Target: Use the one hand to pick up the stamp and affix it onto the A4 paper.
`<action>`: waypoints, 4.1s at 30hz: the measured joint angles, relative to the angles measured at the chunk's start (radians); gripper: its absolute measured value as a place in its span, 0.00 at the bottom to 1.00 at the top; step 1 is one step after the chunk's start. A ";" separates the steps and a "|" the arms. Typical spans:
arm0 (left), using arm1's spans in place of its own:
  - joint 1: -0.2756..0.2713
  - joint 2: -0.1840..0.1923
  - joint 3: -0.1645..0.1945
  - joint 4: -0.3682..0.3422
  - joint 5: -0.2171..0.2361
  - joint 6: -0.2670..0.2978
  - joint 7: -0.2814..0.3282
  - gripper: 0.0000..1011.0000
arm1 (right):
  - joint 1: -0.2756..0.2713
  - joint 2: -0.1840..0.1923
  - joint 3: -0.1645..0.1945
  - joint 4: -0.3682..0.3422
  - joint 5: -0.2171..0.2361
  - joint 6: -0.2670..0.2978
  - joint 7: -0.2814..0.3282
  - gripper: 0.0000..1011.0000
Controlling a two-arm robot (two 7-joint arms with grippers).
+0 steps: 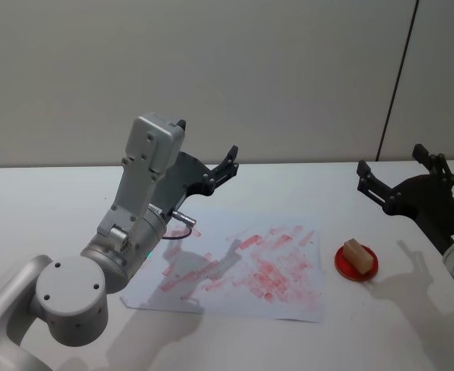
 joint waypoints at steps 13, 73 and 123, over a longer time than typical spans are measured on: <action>0.000 0.000 0.000 0.000 0.000 0.000 0.000 0.99 | 0.000 0.000 0.000 0.000 0.000 0.000 0.000 0.99; 0.000 0.000 0.000 0.000 0.000 0.000 0.000 0.99 | -0.052 0.049 0.026 -0.035 0.028 0.122 0.022 0.99; 0.000 0.000 0.000 0.000 0.000 0.000 0.000 0.99 | 0.048 -0.039 -0.054 0.169 -0.171 0.331 0.114 0.97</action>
